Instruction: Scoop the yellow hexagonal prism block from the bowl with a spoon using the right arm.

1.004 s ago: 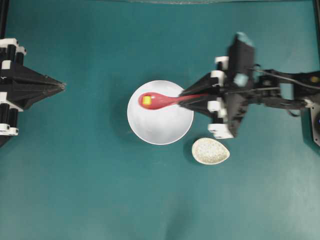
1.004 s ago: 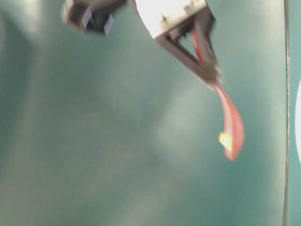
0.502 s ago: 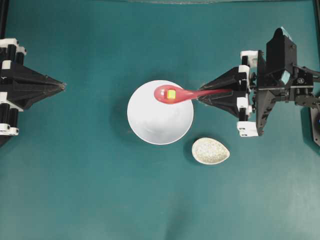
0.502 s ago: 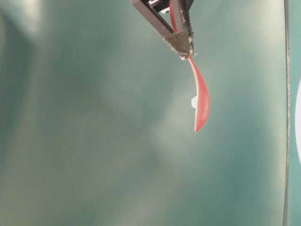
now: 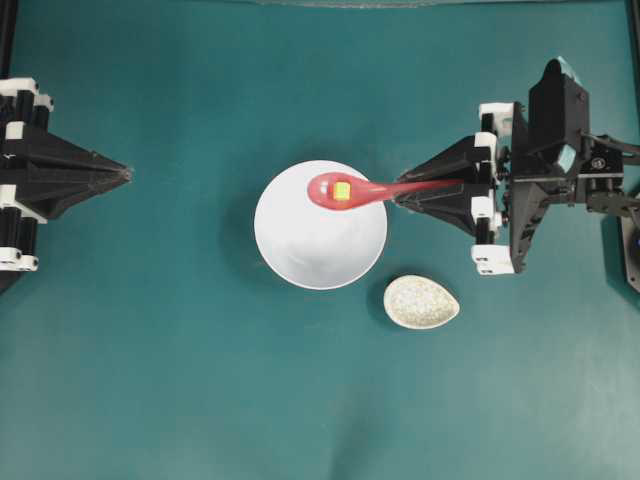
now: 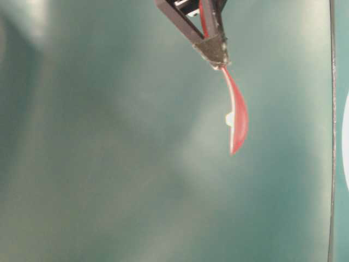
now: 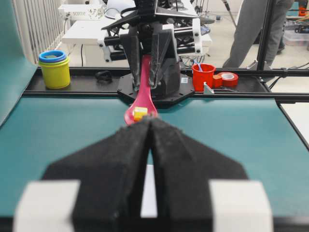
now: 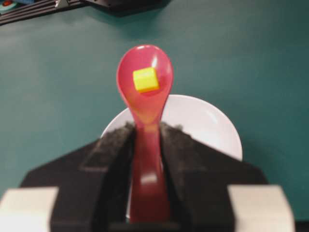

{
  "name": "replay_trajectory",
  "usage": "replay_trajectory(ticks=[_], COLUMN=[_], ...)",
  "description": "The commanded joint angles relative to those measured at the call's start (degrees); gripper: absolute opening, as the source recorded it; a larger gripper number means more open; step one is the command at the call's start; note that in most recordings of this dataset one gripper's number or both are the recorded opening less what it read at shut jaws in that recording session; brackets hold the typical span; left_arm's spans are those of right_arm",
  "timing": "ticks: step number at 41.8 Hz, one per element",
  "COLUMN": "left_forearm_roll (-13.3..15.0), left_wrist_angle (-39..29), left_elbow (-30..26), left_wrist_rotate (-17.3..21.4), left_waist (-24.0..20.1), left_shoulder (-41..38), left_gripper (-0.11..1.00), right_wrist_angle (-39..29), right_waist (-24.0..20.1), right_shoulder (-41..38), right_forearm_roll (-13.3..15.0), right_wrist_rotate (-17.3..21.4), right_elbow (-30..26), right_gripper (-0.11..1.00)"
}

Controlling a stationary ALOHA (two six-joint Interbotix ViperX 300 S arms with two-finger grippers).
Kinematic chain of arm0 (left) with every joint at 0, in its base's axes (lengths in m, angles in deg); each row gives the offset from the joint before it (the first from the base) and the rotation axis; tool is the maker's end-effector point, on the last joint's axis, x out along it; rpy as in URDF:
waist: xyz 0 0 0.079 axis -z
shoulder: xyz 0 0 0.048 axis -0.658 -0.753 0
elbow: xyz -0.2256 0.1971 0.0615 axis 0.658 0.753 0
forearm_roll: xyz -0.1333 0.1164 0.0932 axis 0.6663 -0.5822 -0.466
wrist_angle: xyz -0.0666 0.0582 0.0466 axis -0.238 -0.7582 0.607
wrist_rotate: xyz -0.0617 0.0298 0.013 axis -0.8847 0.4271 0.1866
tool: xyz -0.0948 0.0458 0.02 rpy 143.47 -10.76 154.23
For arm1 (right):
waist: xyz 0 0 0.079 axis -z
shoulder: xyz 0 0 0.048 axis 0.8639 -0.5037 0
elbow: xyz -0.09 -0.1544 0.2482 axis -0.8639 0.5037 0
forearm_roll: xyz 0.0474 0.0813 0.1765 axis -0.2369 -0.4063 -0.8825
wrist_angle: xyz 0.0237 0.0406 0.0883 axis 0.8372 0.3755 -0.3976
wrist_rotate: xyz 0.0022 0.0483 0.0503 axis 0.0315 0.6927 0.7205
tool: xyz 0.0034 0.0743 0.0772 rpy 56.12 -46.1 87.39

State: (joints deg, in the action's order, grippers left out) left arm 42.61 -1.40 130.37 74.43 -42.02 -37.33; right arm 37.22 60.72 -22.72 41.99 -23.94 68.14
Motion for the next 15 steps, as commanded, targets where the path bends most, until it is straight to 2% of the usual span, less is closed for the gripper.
replay_trajectory(ticks=[1, 15], left_forearm_roll=[-0.2, -0.1], left_wrist_angle=[0.4, 0.4], left_elbow=[-1.1, -1.2], left_wrist_rotate=[-0.1, -0.1], left_waist=[-0.1, -0.1], left_shoulder=[-0.3, -0.3], left_gripper=[0.00, 0.00], right_wrist_angle=[0.5, 0.5], right_waist=[-0.2, -0.2], right_shoulder=[0.1, -0.3], right_forearm_roll=[0.3, 0.3], right_wrist_rotate=[-0.1, -0.3], right_elbow=[-1.4, -1.6], right_gripper=[0.24, 0.24])
